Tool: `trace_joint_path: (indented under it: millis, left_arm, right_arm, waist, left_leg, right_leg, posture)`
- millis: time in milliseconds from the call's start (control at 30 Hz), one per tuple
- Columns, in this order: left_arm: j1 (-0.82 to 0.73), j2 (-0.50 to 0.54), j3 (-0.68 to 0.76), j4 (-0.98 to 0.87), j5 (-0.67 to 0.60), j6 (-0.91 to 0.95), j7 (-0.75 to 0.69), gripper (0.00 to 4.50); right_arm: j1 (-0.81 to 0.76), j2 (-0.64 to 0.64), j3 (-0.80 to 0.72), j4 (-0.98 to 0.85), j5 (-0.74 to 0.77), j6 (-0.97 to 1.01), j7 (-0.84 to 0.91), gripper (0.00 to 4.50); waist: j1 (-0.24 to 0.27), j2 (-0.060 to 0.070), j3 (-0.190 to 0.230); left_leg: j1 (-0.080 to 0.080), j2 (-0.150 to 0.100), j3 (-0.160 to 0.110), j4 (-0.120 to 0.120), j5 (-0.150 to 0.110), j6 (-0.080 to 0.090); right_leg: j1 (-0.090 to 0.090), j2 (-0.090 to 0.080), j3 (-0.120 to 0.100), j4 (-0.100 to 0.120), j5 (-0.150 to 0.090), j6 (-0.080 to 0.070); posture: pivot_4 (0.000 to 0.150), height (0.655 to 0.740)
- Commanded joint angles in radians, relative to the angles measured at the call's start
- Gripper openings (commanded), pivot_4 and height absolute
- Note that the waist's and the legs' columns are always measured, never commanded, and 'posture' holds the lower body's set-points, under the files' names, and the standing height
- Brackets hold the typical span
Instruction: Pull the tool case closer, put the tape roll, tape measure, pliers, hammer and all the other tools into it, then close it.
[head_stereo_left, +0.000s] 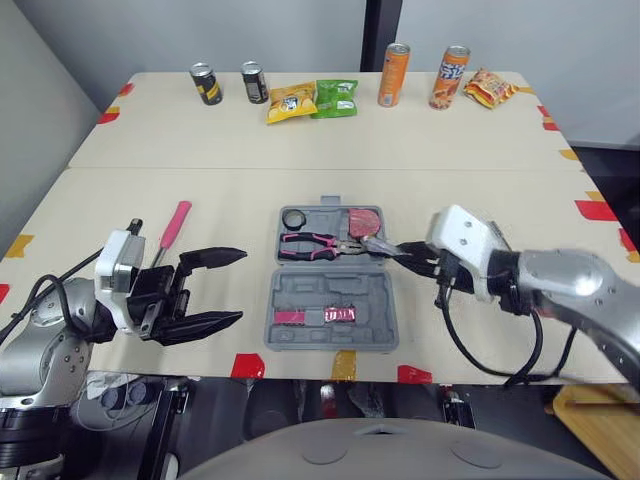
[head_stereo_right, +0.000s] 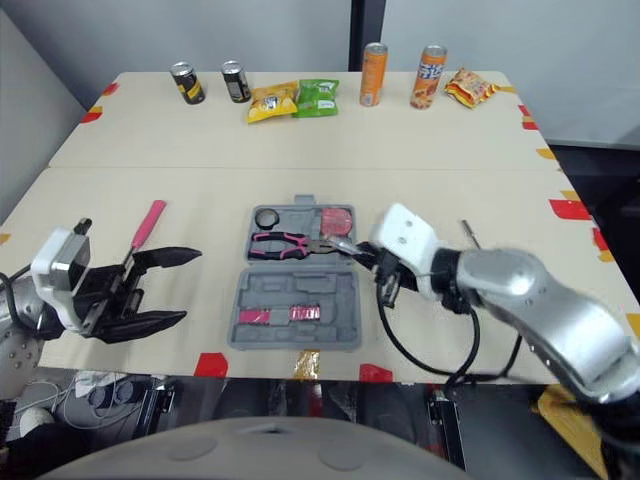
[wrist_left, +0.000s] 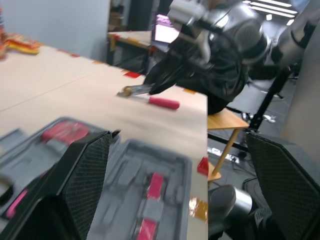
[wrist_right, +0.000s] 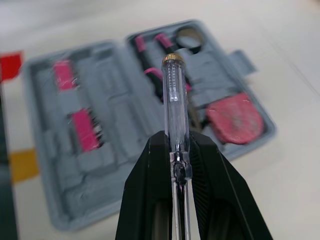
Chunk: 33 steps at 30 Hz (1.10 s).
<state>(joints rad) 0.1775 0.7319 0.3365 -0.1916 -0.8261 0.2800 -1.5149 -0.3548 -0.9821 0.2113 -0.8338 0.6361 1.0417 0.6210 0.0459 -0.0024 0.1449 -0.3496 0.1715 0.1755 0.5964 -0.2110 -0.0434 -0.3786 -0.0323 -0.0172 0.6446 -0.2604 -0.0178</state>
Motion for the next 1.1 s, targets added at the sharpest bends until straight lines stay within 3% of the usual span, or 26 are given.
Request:
trace_joint_path:
  millis: [33,133,300,467,1100]
  left_arm:
    - [0.016,0.035,0.057,0.061,0.028,-0.049,-0.047,4.50]
    - [0.027,0.048,0.073,0.095,0.041,-0.068,-0.062,4.50]
    - [0.047,0.055,0.089,0.108,0.047,-0.080,-0.072,4.50]
    - [0.064,0.059,0.099,0.126,0.054,-0.095,-0.077,4.50]
    - [0.057,0.082,0.090,0.183,0.066,-0.115,-0.099,4.50]
  right_arm:
    - [-0.271,0.064,0.211,0.048,-0.034,0.183,0.030,0.07]
    - [-0.469,0.219,0.363,0.152,-0.059,0.288,0.016,0.07]
    - [-0.579,0.331,0.513,0.270,-0.121,0.316,0.018,0.07]
    - [-0.604,0.418,0.585,0.357,-0.168,0.294,0.025,0.07]
    - [-0.560,0.578,0.659,0.500,-0.258,0.277,0.012,0.07]
  waist:
    - [-0.004,0.000,0.000]
    - [-0.006,0.000,0.000]
    - [0.017,0.000,0.000]
    - [0.020,-0.001,0.000]
    - [0.018,-0.001,0.000]
  left_leg:
    - [0.000,0.000,0.000,0.000,0.000,0.000]
    - [-0.001,0.000,0.001,0.000,0.000,0.000]
    - [-0.002,0.001,0.001,0.000,0.001,-0.007]
    - [-0.002,0.001,0.001,0.000,-0.002,-0.020]
    - [-0.001,0.001,0.001,-0.001,-0.001,-0.022]
  right_leg:
    - [-0.001,0.000,0.000,0.000,0.000,0.000]
    - [-0.002,0.000,0.001,0.002,0.000,-0.001]
    - [-0.003,0.000,0.000,0.002,-0.001,-0.002]
    - [-0.003,0.000,0.001,0.001,0.001,0.002]
    - [-0.003,0.001,0.001,0.003,0.003,0.005]
  posture:
    - [0.150,0.7400]
    - [0.150,0.7400]
    - [0.150,0.7400]
    - [0.150,0.7400]
    - [0.150,0.7400]
